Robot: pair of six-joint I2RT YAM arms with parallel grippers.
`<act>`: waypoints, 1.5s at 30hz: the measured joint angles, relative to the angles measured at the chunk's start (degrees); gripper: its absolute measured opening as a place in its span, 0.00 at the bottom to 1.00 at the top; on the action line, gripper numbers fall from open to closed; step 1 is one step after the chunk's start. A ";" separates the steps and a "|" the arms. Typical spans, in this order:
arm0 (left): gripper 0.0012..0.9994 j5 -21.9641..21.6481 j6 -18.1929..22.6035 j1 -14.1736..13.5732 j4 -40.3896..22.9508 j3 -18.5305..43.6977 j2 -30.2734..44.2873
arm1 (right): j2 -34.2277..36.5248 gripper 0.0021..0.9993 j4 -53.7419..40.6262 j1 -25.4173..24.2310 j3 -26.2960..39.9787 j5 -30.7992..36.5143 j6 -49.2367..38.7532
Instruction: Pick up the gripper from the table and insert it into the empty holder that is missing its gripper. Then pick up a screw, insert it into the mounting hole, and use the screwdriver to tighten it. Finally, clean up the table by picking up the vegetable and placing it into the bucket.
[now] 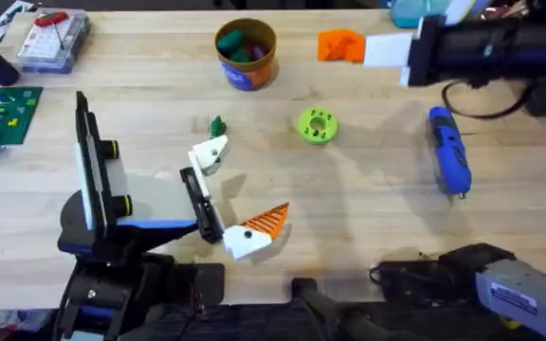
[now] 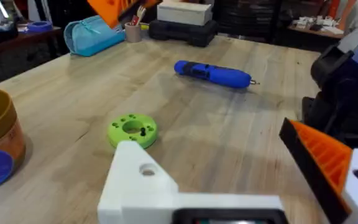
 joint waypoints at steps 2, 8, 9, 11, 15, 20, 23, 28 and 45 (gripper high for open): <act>0.99 0.00 0.00 0.00 0.00 0.00 0.00 | -0.20 0.00 0.17 0.00 -1.47 -1.46 1.07; 0.99 0.00 0.01 0.00 0.00 0.00 0.00 | -0.08 0.00 5.63 -0.01 -5.89 -6.94 3.11; 0.99 0.00 0.00 0.00 0.00 0.00 0.00 | -0.09 0.00 8.80 -0.02 -7.14 -8.59 3.87; 0.99 -0.02 0.00 0.00 0.00 0.00 0.00 | 0.04 0.00 15.67 -0.21 -10.16 -12.71 6.34; 0.99 0.01 0.00 0.00 0.00 0.00 0.00 | 1.47 0.00 30.91 -1.99 -17.14 -22.63 13.99; 0.99 0.04 -0.01 0.00 0.00 0.00 0.00 | 5.72 0.00 47.74 -3.34 -23.23 -33.22 26.02; 0.99 0.07 -0.01 0.00 -0.02 0.00 0.01 | 8.64 0.00 55.58 -3.33 -25.54 -38.69 32.77; 0.99 0.09 -0.01 0.00 -0.01 0.00 0.01 | 14.03 0.00 66.57 -2.92 -26.85 -46.70 42.58; 0.99 0.09 0.00 0.00 -0.02 0.00 0.00 | 26.67 0.00 76.53 5.05 -27.02 -56.19 53.05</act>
